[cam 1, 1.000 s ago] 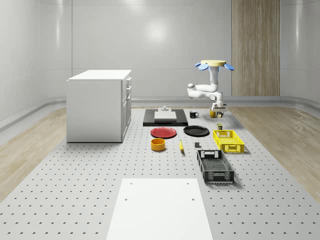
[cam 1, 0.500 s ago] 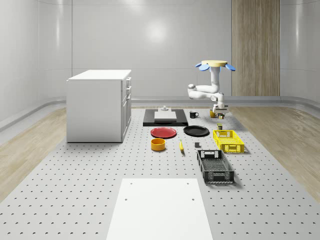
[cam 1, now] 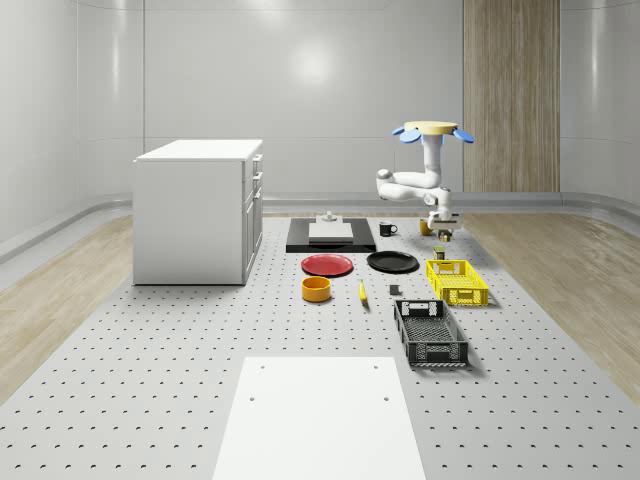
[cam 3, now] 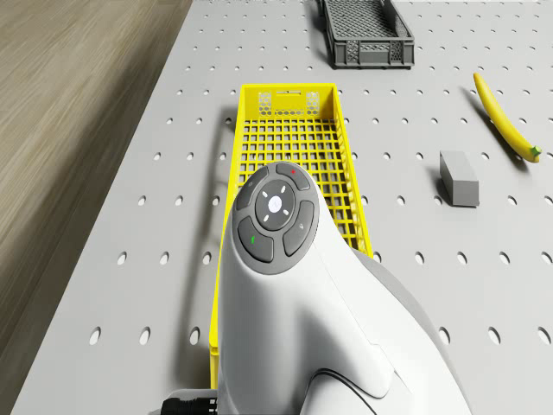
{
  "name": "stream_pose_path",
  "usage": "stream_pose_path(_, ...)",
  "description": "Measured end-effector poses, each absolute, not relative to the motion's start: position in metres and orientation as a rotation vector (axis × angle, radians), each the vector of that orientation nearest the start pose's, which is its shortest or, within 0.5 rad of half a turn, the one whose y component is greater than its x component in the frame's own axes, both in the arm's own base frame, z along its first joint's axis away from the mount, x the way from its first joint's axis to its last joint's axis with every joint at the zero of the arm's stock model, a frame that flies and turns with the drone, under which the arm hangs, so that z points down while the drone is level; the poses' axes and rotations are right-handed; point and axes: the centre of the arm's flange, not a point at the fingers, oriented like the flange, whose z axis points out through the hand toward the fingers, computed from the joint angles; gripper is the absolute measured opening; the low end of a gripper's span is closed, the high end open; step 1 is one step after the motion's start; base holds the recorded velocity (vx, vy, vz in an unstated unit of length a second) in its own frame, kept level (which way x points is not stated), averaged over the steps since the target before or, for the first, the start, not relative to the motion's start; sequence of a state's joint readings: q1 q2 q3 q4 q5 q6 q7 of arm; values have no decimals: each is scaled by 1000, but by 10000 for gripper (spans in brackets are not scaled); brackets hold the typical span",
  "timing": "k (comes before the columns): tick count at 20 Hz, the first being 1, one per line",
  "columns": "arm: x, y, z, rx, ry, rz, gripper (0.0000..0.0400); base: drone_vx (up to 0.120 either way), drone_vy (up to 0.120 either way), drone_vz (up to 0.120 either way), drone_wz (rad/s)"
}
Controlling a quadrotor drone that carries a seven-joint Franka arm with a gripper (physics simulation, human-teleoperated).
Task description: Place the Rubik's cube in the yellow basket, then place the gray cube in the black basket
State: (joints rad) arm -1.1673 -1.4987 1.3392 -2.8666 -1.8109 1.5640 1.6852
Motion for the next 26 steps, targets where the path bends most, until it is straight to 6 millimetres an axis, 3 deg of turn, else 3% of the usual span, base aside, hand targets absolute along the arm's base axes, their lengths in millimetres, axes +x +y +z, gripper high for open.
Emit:
stream_pose_path(18, 307, 0, 499, 1, -2, 786, 325, 120, 0, 11, 0)
stream_pose_path(22, 307, 0, 499, 1, -2, 786, 325, 120, -110, 0, 0)
stream_pose_path(26, 307, 0, 499, 1, -2, 786, 325, 120, 0, 0, 0)
